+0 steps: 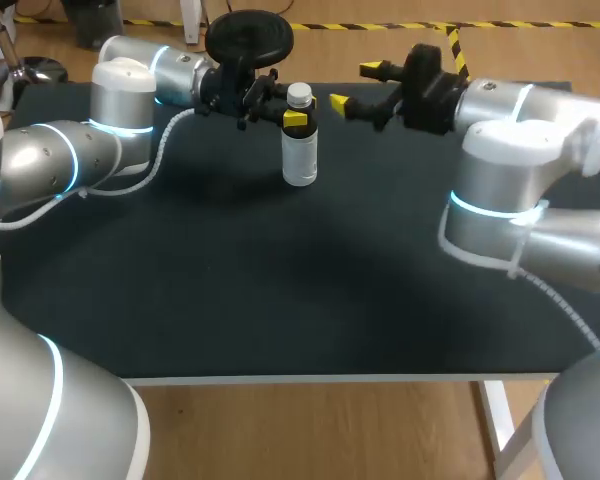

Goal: Unscrew the bottle cap

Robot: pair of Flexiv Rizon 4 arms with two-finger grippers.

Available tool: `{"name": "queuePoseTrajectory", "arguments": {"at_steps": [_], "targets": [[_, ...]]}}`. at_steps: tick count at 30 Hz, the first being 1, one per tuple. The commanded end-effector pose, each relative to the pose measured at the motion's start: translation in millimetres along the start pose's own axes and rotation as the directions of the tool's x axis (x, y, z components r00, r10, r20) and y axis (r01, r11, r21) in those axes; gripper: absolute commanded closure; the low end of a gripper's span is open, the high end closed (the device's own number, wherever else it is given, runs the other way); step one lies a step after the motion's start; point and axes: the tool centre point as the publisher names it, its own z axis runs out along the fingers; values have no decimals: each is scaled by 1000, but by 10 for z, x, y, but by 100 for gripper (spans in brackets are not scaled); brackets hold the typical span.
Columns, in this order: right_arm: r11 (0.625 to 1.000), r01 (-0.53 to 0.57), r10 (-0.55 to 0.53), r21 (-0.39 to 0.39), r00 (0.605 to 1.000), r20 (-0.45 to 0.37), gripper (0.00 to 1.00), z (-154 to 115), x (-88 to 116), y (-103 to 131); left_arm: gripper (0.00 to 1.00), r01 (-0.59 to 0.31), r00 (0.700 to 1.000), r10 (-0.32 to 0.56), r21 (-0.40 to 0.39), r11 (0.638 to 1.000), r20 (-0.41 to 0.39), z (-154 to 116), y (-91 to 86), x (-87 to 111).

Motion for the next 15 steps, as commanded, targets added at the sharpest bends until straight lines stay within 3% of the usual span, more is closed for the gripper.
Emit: {"name": "queuePoseTrajectory", "arguments": {"at_steps": [1, 8, 15], "targets": [[987, 3, -6, -160, 1000, -16, 0, 137, 26, -67, 100, -1, 1000, 1, -2, 1000, -2, -5, -7, -5], [981, -13, 1, -192, 998, -62, 0, 279, 138, -67, 100, -1, 1000, 1, -2, 1000, -2, -5, -7, -5], [988, -12, 3, -156, 998, -55, 0, 412, 221, -102, 100, -1, 1000, 1, -2, 1000, -2, -5, -7, -5]]}}
